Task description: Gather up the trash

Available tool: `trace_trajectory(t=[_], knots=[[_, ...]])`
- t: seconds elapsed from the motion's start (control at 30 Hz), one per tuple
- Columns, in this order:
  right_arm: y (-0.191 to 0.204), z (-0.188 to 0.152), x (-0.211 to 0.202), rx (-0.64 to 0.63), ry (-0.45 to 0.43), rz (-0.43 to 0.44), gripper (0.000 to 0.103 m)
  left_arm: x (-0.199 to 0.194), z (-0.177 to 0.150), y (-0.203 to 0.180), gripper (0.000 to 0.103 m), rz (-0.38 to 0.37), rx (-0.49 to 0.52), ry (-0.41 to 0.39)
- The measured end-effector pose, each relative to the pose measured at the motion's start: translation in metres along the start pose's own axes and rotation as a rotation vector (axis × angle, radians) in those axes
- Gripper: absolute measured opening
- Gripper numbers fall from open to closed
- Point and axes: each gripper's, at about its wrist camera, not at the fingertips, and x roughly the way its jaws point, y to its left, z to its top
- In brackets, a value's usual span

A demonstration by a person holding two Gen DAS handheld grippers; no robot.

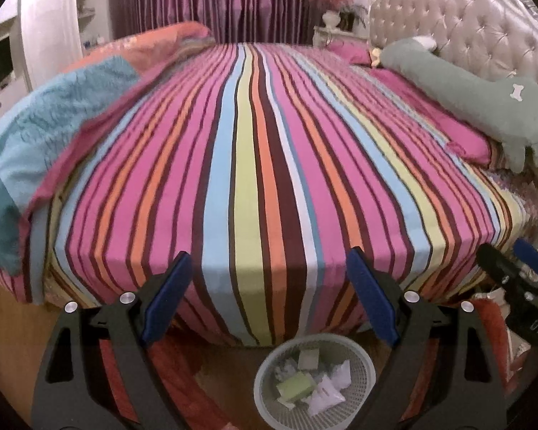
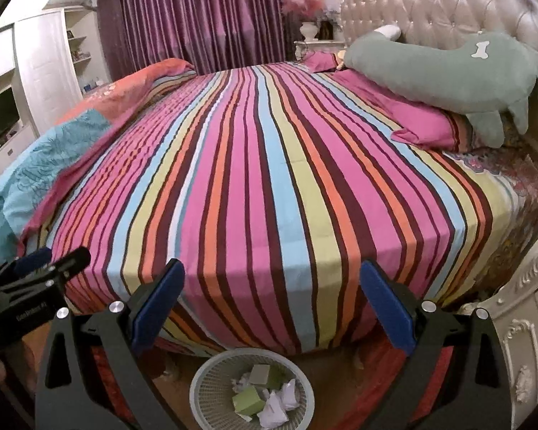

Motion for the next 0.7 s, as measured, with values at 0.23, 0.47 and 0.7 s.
trace_trajectory(t=[0.23,0.47,0.7], knots=[[0.005,0.001,-0.006,-0.027,-0.015,-0.006,0.094,-0.015,0.010,-0.003,0.085,-0.002,0.012,-0.055],[0.005,0.004,-0.010,-0.027,-0.025,-0.005,0.094,-0.019,0.011,-0.006,0.085,0.022,0.025,-0.068],[0.004,0.005,-0.009,-0.022,-0.018,-0.005,0.094,-0.020,0.012,-0.006,0.085,0.004,0.014,-0.061]])
